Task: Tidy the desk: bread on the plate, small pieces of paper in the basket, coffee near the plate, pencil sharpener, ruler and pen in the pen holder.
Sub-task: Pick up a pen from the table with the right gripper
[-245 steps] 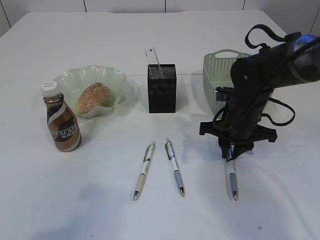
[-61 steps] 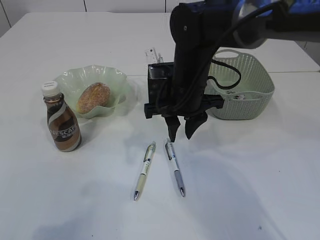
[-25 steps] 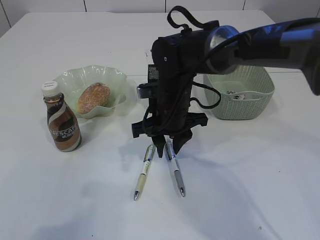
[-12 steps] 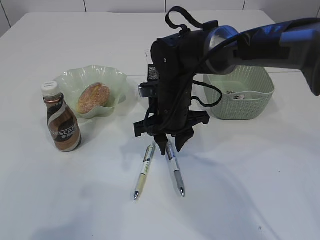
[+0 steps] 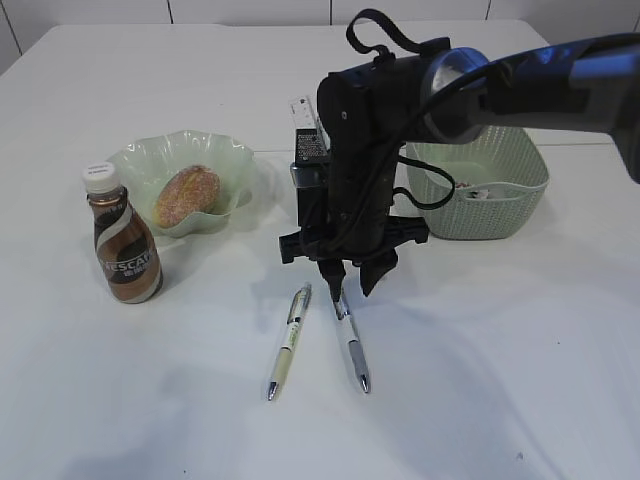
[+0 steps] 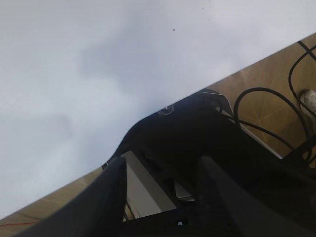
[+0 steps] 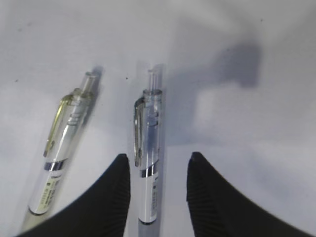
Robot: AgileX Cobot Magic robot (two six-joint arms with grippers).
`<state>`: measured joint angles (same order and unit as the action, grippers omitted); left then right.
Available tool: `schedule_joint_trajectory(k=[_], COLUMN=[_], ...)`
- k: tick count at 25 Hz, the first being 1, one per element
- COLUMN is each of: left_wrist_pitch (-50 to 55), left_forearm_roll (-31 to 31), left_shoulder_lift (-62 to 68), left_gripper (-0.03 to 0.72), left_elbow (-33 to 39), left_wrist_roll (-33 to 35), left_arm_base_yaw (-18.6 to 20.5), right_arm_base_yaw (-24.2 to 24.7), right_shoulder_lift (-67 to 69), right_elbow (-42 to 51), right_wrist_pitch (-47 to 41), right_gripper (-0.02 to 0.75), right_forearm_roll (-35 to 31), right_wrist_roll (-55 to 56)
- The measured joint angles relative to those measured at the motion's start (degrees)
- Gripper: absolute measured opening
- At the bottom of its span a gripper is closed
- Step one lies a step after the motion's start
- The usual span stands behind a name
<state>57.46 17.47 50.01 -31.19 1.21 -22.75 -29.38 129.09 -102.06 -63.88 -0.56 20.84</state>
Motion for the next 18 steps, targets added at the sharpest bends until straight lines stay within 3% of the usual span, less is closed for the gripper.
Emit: schedule_joint_trajectory(k=[18], left_wrist_pitch=[0.0], left_forearm_roll=[0.0], left_shoulder_lift=[0.0], left_gripper=[0.328], left_elbow=[0.0], left_wrist_roll=[0.0], left_arm_base_yaw=[0.0], right_arm_base_yaw=[0.09], right_shoulder_lift=[1.7], right_elbow=[-1.44], right_wrist_pitch=[0.02], right_gripper=[0.318], right_forearm_roll=[-0.4], right_wrist_roll=[0.0])
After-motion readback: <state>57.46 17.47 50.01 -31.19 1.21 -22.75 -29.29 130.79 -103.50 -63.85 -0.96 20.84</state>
